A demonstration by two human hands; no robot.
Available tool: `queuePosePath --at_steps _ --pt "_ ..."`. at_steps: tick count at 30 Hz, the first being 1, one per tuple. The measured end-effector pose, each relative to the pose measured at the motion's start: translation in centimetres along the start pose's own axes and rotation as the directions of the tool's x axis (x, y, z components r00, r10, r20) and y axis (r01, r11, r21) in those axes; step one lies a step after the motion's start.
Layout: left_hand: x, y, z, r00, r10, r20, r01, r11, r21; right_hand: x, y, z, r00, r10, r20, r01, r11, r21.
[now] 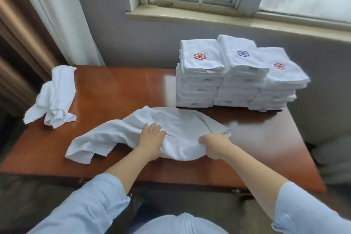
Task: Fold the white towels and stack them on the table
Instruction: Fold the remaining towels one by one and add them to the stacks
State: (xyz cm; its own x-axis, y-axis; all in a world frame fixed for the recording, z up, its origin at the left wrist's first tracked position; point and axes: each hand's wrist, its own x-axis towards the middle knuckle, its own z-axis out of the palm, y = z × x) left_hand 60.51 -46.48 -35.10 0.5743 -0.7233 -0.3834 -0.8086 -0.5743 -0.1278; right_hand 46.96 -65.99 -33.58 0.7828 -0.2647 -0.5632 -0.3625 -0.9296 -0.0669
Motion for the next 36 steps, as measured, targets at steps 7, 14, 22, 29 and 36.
queuePosePath --at_steps 7,14,22,29,36 --pt "0.9 9.4 1.0 0.966 0.243 0.086 -0.229 0.962 -0.147 -5.8 8.8 4.7 0.978 0.207 -0.038 -0.209 0.975 -0.071" --pt "2.2 15.2 1.7 0.922 0.368 0.12 -0.318 0.896 -0.311 -8.7 15.0 8.6 0.943 0.321 0.085 -0.322 0.947 -0.001" --pt "1.7 12.3 1.5 0.983 0.174 -0.058 -0.179 0.847 -0.501 -5.2 9.8 7.4 0.996 0.079 -0.047 -0.059 0.941 0.333" --pt "-1.8 3.5 2.4 0.97 -0.156 -0.186 0.029 0.837 -0.546 0.7 1.6 2.4 0.964 -0.113 -0.241 0.207 0.887 0.412" --pt "-5.4 -4.9 5.8 0.924 -0.378 0.05 0.358 0.815 -0.455 5.8 -7.8 0.1 0.935 -0.28 -0.219 0.342 0.875 0.341"
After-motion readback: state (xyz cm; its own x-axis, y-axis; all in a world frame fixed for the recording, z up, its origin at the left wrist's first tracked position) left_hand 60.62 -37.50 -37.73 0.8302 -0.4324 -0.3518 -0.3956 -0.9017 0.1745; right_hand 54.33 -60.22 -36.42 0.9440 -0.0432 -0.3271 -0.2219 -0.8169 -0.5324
